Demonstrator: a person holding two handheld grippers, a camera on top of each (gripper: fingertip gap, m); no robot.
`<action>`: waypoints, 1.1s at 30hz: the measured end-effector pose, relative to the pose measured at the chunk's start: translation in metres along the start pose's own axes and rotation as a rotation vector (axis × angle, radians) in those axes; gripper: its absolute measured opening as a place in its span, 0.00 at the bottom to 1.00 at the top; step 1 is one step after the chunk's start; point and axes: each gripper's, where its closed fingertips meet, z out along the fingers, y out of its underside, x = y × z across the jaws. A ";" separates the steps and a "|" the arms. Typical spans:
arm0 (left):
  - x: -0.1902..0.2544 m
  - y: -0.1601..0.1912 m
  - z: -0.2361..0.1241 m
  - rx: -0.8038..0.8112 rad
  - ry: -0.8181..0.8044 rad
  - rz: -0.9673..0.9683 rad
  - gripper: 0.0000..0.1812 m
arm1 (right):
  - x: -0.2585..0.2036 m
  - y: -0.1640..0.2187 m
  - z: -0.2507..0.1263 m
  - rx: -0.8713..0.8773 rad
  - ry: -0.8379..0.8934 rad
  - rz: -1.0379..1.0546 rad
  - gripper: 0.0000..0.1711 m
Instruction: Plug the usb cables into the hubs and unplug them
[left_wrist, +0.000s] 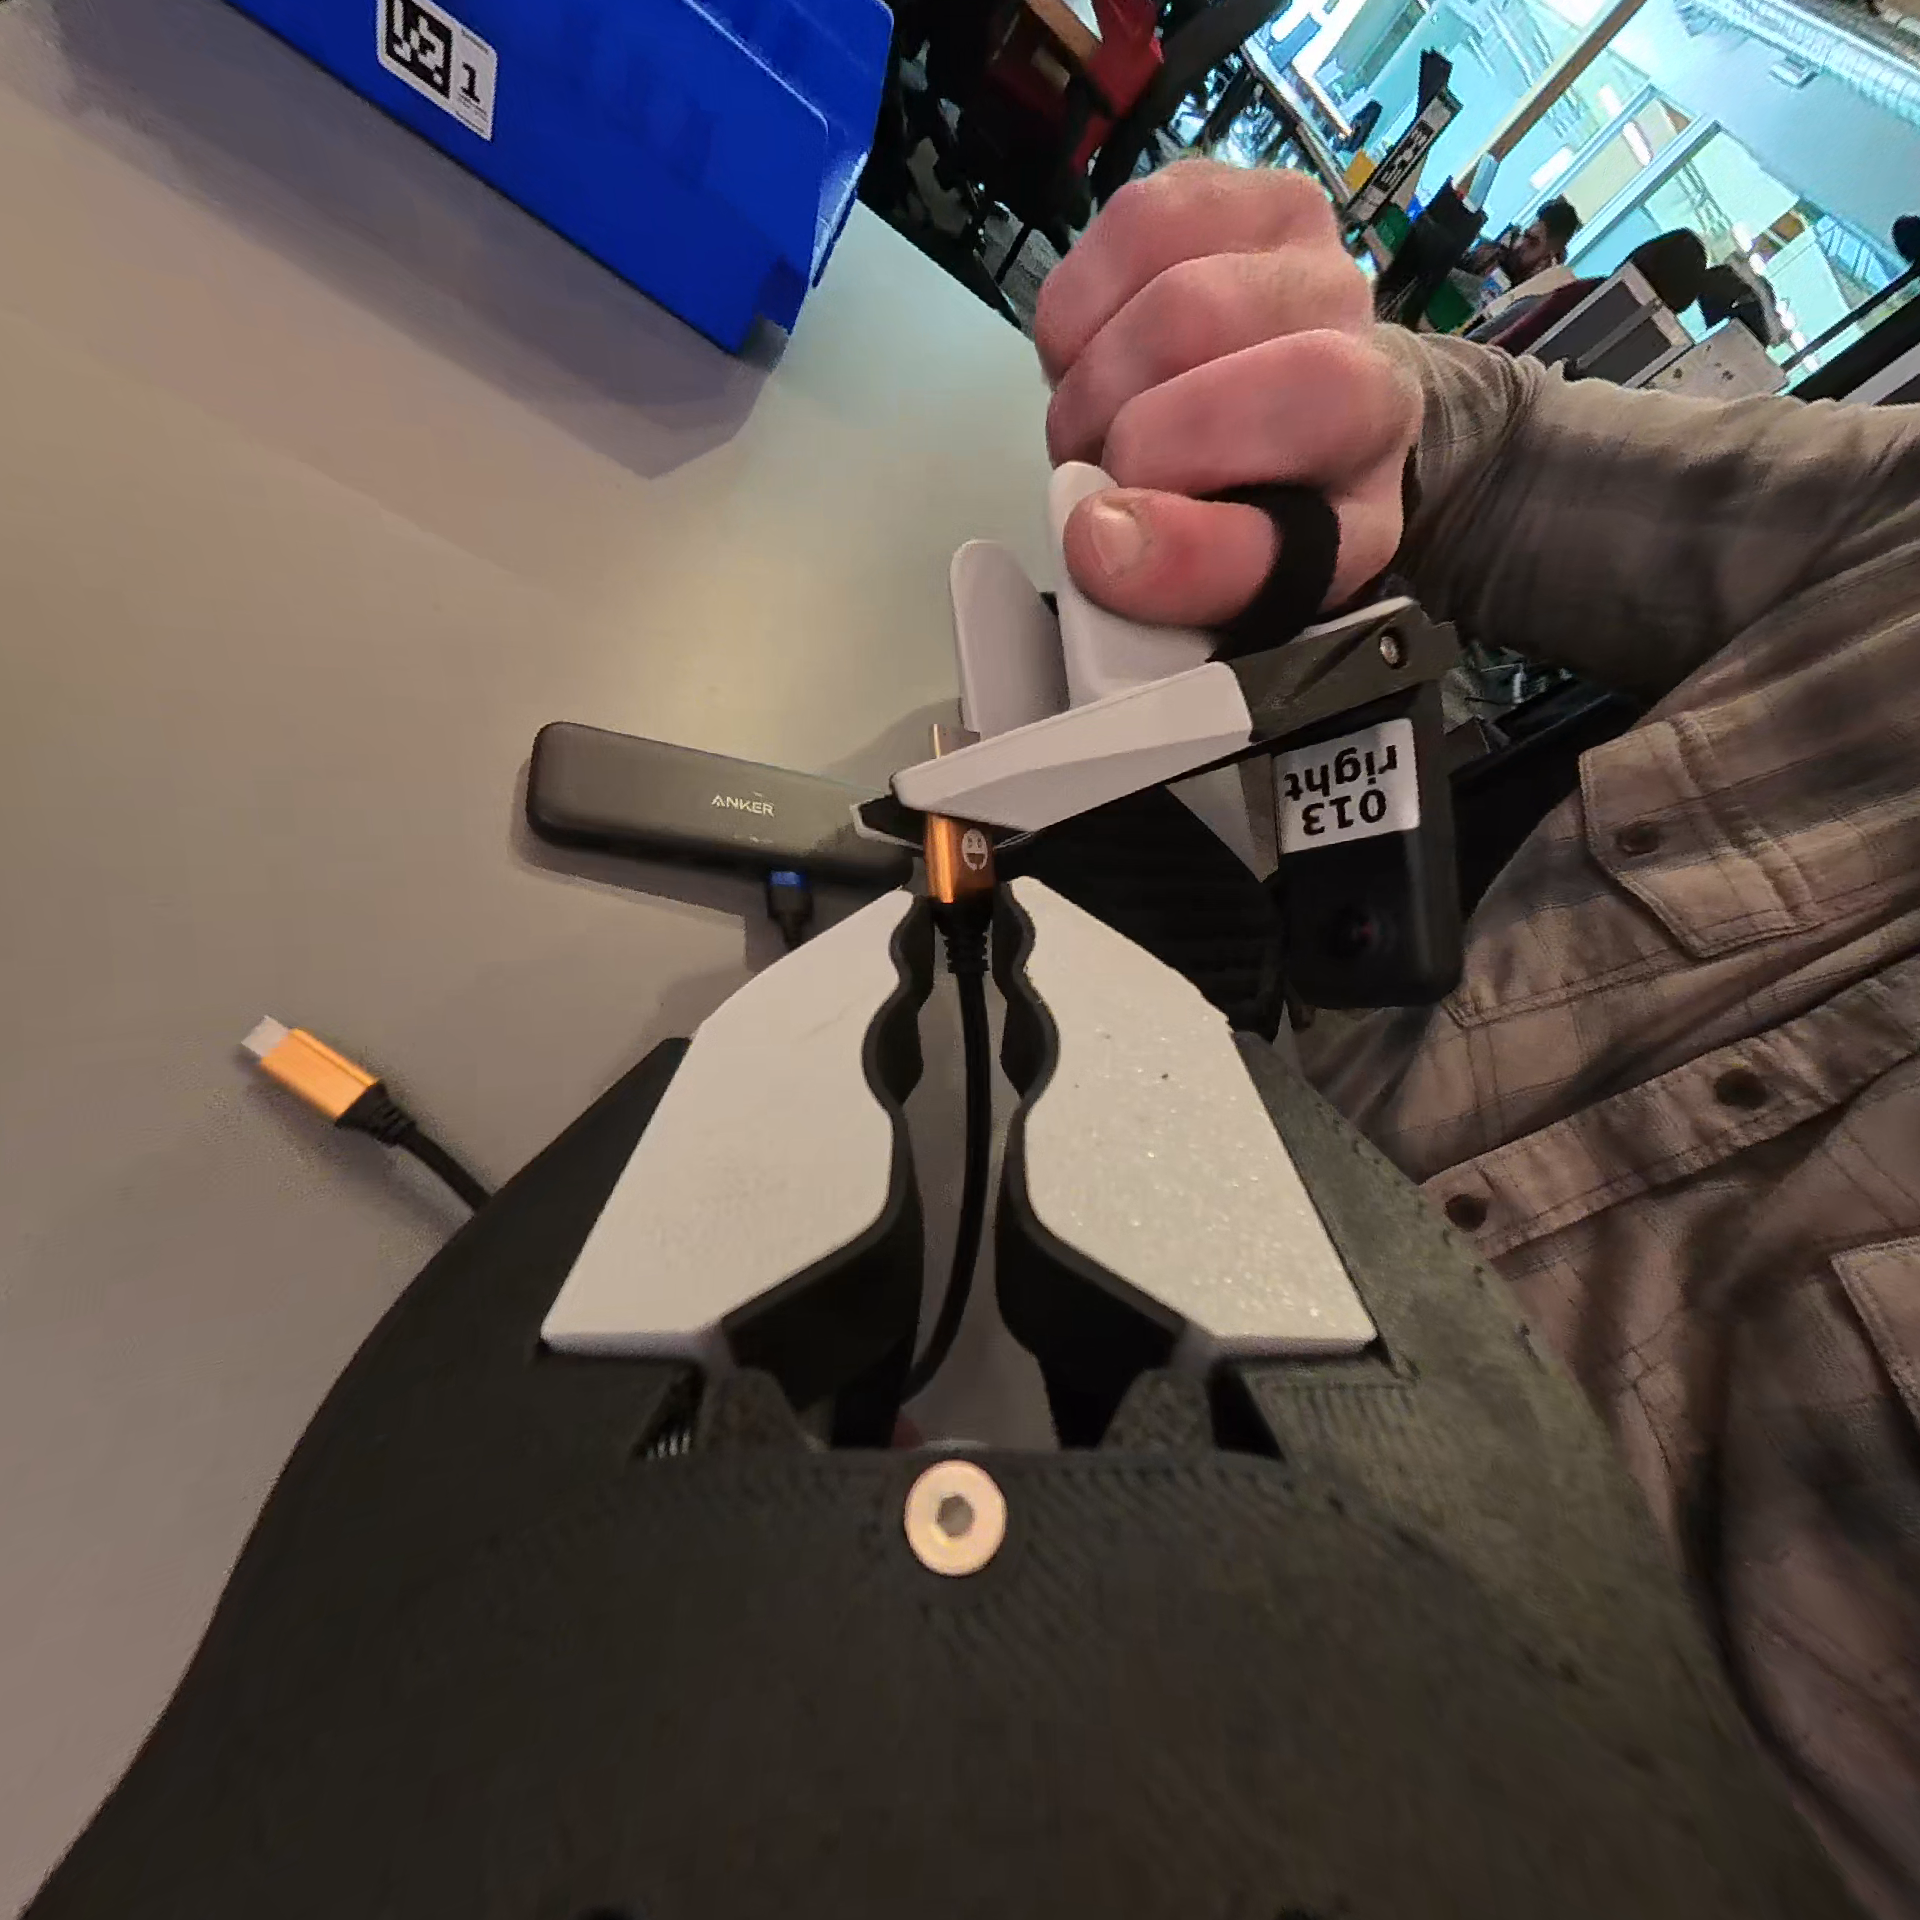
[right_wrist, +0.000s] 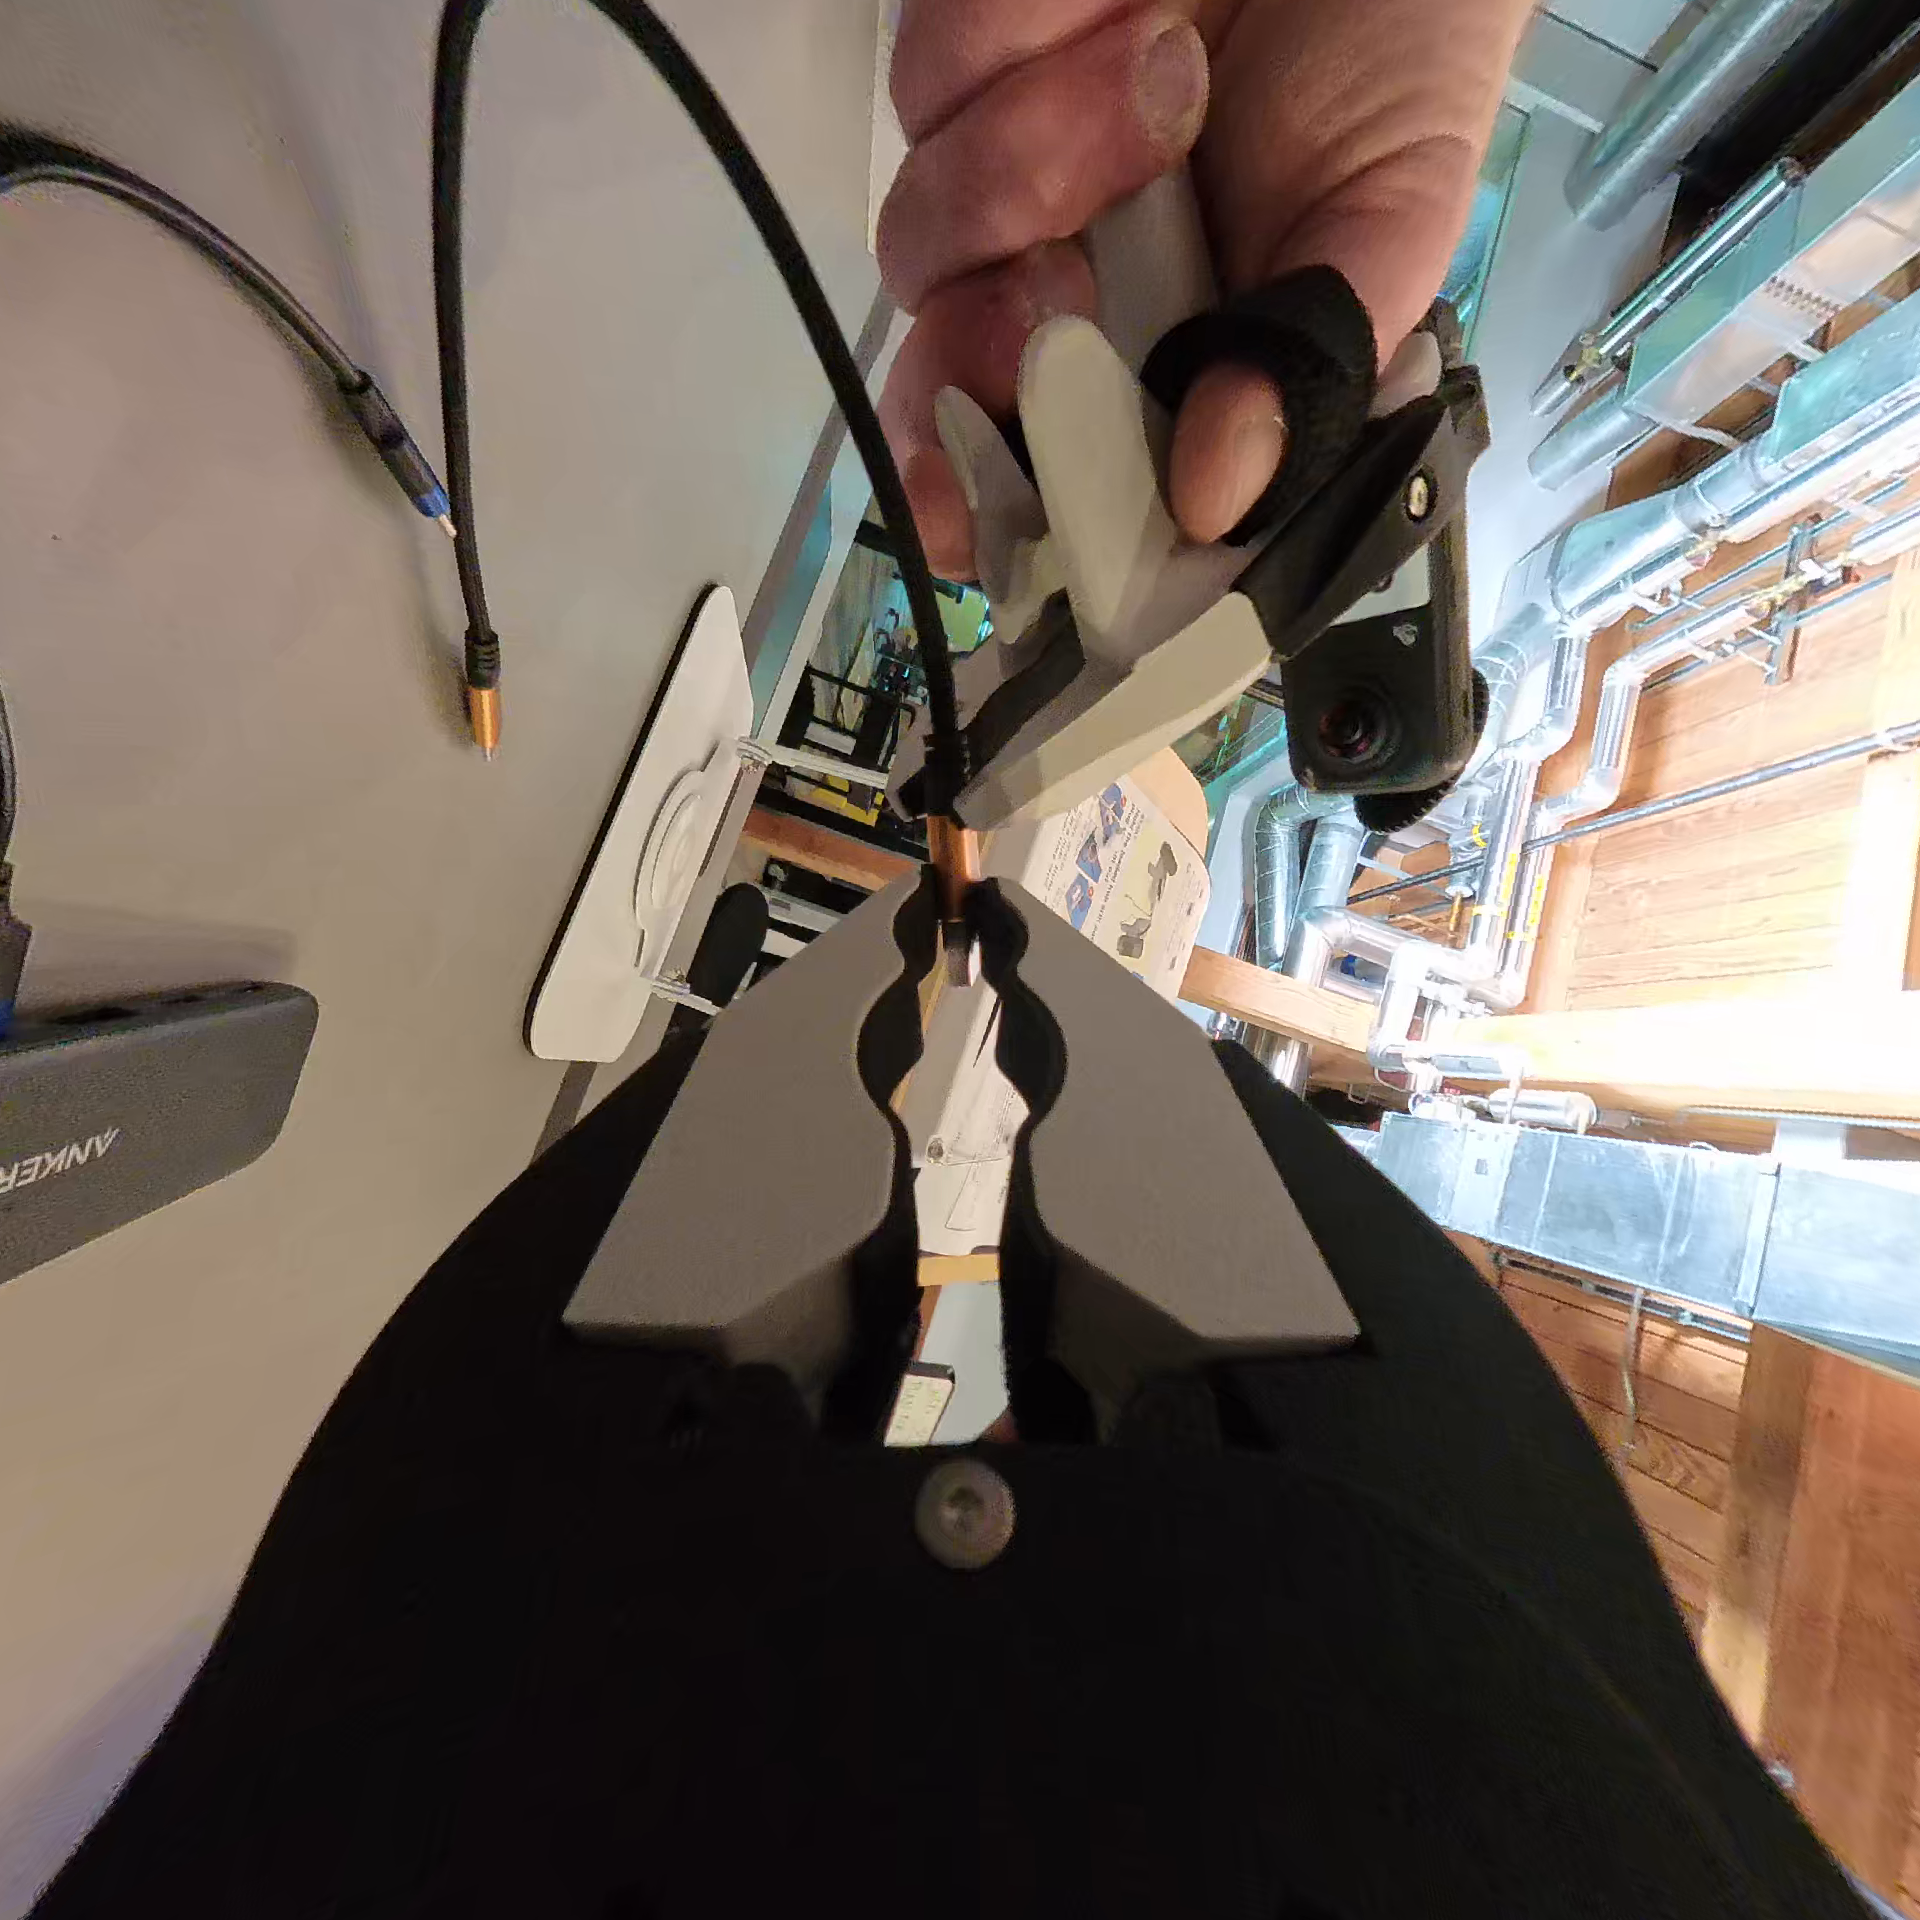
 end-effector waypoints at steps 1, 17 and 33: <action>0.001 -0.002 0.000 0.013 0.011 -0.011 0.06 | 0.001 0.001 -0.001 0.005 0.002 0.014 0.02; -0.011 -0.059 -0.020 0.105 -0.532 0.644 0.23 | 0.036 0.037 0.010 -0.096 0.030 0.469 0.02; 0.014 -0.091 -0.021 0.598 -0.406 0.443 0.08 | 0.057 0.047 0.007 -0.120 0.162 0.632 0.02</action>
